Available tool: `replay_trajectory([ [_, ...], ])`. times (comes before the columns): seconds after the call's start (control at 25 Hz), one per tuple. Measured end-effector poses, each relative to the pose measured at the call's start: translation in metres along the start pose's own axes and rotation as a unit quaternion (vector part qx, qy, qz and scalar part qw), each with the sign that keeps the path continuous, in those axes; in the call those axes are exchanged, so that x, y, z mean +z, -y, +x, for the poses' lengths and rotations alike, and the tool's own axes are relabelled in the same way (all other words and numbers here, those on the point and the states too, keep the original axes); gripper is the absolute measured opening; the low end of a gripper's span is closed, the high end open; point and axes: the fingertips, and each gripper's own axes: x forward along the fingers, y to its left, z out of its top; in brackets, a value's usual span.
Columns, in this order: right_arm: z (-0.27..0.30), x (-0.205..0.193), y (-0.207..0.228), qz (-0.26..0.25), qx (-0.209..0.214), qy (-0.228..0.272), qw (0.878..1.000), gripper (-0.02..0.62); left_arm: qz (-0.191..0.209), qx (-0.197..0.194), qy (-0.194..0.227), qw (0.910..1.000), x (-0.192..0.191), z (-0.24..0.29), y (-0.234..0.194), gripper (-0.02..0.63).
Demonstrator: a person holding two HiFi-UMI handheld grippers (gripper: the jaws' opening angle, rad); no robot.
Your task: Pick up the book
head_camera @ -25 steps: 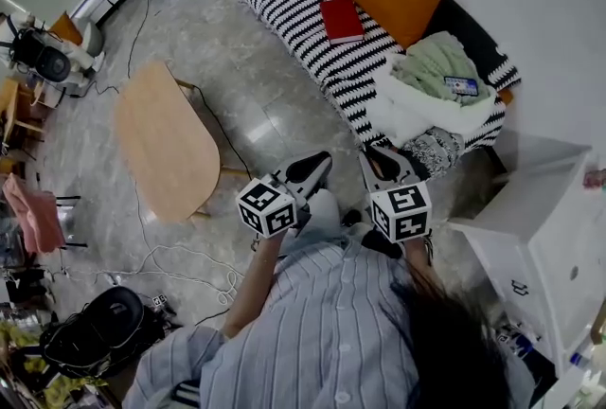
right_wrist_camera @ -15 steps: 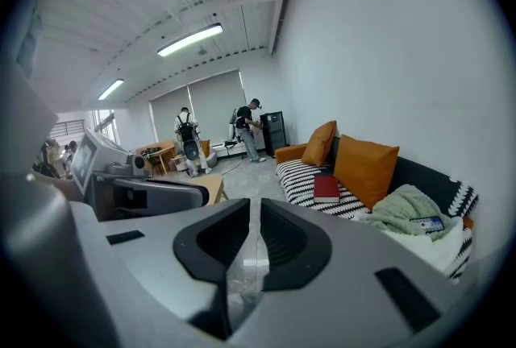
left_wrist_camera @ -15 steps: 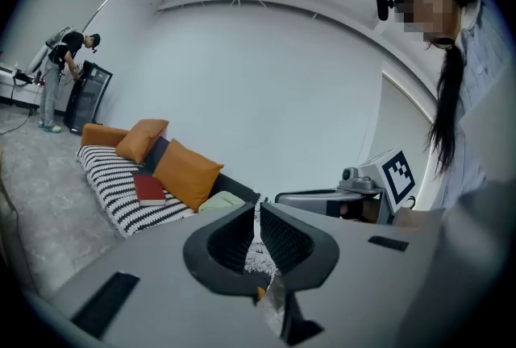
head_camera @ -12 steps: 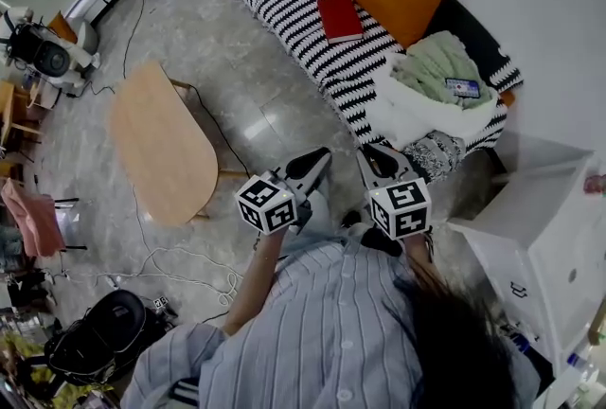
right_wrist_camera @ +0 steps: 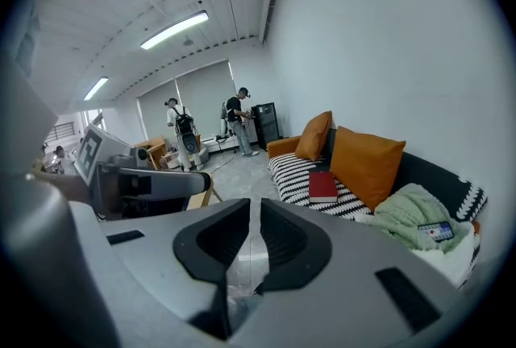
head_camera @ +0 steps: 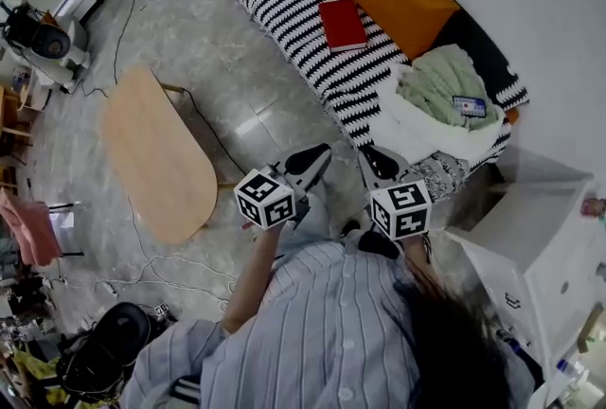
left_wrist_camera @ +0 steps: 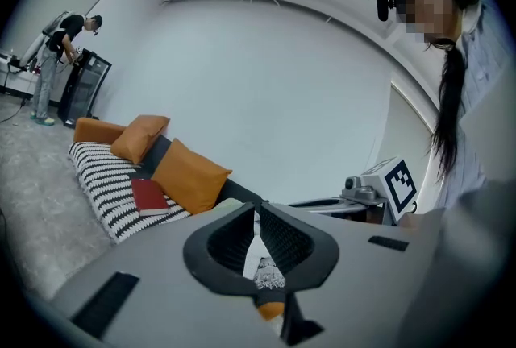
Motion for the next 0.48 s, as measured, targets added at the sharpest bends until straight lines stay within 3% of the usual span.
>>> replay_trajectory([
  [0.48,0.100,0.072,0.013,0.039,-0.029,0.008,0.999,0.051,0.019,-0.040,-0.019,0.9988,0.075,0.026,-0.101,0.012],
])
